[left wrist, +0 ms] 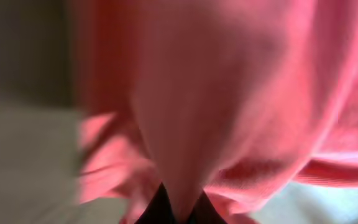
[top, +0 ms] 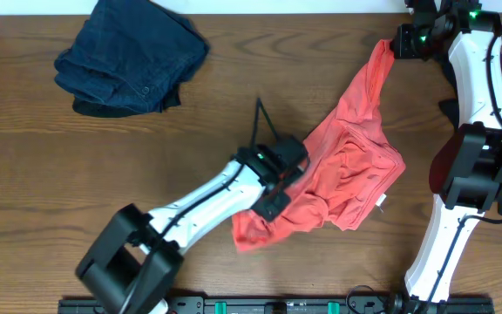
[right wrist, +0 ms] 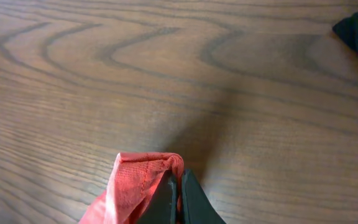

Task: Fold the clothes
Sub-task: 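Grasp the red t-shirt's left edge with the left gripper, then stretch the red t-shirt between both grippers, pulling apart sideways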

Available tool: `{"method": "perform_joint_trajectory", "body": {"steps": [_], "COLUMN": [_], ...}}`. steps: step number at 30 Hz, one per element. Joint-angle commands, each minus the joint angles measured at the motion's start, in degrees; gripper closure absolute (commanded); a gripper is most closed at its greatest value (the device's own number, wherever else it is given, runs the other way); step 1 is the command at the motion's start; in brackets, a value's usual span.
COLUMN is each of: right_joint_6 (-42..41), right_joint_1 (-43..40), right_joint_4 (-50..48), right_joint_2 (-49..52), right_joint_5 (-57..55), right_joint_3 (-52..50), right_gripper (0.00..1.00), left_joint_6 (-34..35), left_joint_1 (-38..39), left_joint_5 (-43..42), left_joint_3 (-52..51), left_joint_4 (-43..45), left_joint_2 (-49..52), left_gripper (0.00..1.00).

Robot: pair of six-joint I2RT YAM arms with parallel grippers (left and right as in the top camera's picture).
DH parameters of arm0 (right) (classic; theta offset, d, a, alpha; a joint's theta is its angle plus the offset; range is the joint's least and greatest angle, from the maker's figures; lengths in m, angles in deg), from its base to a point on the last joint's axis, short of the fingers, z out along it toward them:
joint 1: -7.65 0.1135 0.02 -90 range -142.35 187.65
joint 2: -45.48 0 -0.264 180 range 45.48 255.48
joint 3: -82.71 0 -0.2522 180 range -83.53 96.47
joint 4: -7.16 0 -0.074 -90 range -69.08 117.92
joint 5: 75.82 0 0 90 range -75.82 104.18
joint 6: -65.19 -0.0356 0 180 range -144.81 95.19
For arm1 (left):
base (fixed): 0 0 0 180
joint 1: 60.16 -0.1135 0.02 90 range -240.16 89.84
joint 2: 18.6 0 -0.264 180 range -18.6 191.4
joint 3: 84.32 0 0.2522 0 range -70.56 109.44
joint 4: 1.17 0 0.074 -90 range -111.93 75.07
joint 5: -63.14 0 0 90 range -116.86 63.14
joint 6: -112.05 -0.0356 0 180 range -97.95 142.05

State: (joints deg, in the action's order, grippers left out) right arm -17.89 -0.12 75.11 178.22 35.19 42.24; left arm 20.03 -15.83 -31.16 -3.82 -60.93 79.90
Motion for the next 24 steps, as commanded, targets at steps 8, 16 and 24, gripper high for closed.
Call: {"method": "perform_joint_trajectory", "body": {"steps": [8,16,24], "right_joint_6": [0.63,0.90,0.90], "right_joint_1": [-0.20,-0.20,-0.20], "right_joint_4": [1.64,2.38,4.90], "right_joint_2": [-0.09,-0.07,-0.09], "right_joint_5": [-0.28,-1.31,-1.22], "right_joint_3": [0.44,0.44,0.44], "right_gripper": [0.99,0.99,0.99], "left_joint_6": [2.54,2.54,2.64], "left_joint_1": [-10.36,-13.16,-13.27], "left_joint_5": [9.97,9.97,12.52], "left_joint_3": [2.78,2.99,3.02], "left_joint_4": [5.86,5.81,4.02], "left_joint_2": [-4.96,-6.95,-13.90], "left_gripper": [0.90,0.94,0.94]}}
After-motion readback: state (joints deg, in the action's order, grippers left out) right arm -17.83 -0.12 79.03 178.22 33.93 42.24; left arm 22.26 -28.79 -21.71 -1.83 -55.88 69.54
